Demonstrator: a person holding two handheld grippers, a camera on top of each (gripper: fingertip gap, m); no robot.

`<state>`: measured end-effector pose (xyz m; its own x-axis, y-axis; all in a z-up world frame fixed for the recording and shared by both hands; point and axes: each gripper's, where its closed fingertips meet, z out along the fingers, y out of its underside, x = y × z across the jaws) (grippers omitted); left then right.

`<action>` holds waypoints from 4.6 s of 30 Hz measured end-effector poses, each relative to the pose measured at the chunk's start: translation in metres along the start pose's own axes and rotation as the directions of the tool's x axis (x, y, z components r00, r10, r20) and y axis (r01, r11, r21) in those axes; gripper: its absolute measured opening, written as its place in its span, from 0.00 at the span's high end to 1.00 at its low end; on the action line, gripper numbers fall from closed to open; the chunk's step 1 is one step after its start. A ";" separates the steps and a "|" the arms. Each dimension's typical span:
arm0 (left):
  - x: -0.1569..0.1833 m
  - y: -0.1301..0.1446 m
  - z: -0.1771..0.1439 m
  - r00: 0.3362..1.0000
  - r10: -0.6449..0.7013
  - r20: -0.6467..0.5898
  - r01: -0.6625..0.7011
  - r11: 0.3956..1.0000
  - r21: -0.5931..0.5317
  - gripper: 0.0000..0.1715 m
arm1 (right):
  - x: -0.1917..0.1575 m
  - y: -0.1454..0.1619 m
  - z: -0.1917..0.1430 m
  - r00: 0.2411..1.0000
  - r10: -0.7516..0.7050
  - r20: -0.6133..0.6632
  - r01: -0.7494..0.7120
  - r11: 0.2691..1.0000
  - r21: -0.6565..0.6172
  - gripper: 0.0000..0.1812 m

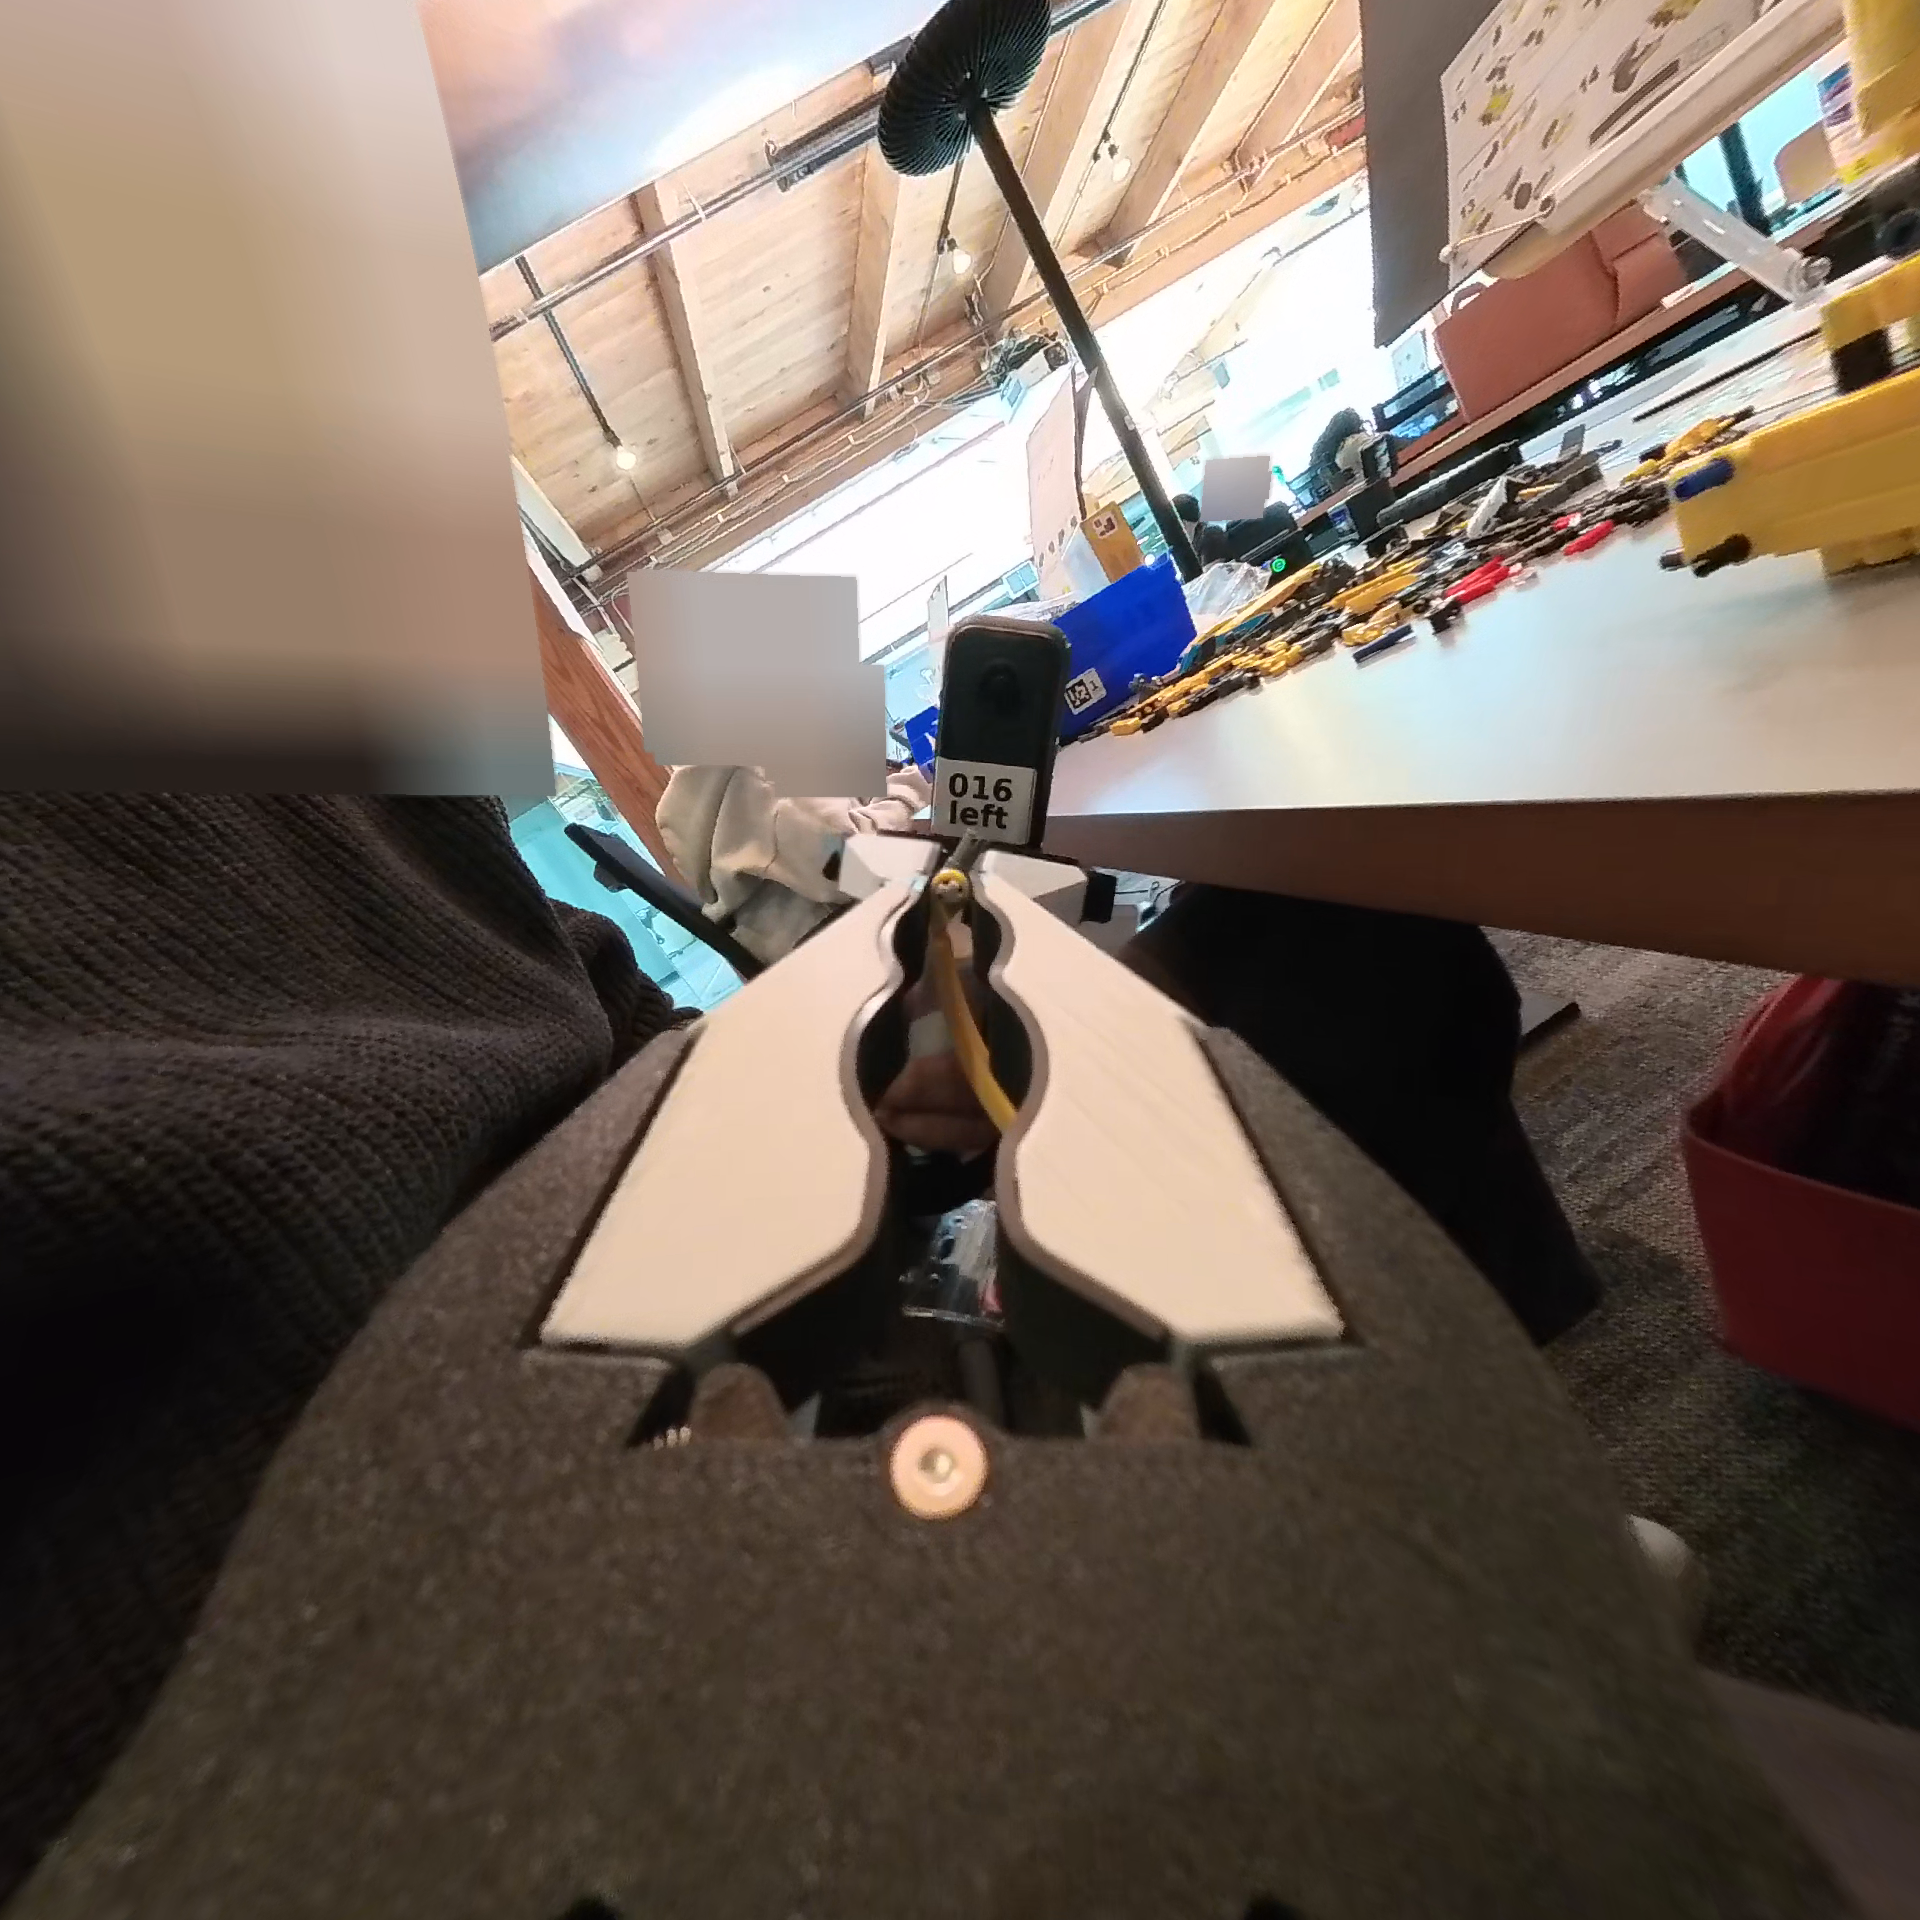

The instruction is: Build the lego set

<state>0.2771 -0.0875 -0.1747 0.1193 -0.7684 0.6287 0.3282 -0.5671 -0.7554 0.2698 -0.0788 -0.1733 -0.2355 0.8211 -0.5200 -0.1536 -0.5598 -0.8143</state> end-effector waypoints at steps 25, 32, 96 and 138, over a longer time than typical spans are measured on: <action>-0.003 -0.001 0.000 0.999 -0.049 -0.022 0.049 0.998 0.036 0.96 | 0.002 -0.002 0.000 1.000 -0.009 -0.017 0.009 1.000 0.013 0.96; 0.000 -0.002 -0.001 1.000 -0.007 -0.013 0.007 1.000 0.030 0.96 | -0.001 -0.002 0.001 1.000 0.000 -0.002 0.000 1.000 0.021 0.96; -0.004 -0.008 -0.004 1.000 -0.020 -0.020 0.021 0.998 0.064 0.97 | 0.008 -0.007 -0.005 0.999 0.028 -0.032 -0.026 0.998 0.064 0.92; -0.117 -0.094 -0.114 0.863 -0.121 0.491 0.308 0.896 -0.320 0.99 | 0.164 -0.069 -0.057 0.596 -0.571 -0.565 0.020 0.713 -0.701 0.86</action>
<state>0.1257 0.0219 -0.1981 0.5231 -0.4486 0.7247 0.0308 -0.8398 -0.5420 0.2963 0.1009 -0.2175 0.4893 0.8721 0.0099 0.5584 -0.3045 -0.7717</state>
